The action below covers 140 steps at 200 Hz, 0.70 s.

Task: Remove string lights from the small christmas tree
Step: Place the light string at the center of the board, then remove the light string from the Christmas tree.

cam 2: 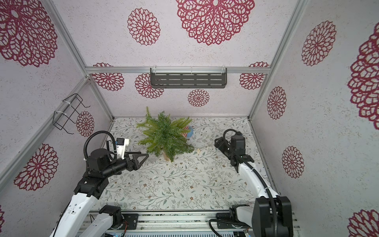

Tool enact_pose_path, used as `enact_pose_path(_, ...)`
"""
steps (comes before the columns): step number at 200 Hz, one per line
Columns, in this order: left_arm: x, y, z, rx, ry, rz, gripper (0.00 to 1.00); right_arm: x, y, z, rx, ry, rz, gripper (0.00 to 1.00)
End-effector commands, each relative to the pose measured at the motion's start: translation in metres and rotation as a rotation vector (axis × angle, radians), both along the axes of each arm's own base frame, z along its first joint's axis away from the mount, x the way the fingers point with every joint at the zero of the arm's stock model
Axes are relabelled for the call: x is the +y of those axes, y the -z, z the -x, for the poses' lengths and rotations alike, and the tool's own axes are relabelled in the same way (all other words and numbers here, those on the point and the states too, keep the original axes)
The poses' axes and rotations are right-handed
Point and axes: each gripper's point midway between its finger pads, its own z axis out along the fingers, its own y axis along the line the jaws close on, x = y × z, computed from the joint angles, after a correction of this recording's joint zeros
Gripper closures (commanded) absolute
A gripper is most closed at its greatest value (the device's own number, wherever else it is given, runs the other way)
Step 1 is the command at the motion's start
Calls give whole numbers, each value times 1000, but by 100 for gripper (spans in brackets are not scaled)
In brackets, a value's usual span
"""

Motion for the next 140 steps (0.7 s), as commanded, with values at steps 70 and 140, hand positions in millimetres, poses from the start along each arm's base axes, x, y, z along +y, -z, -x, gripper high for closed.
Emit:
enact_pose_path(70,2,10,4,14,-29,21,12,110,18,-44,175,156,-786,19)
enact_pose_path(140,3,15,-1,57,-56,47,12,143,27,-73,137,130,-919,41)
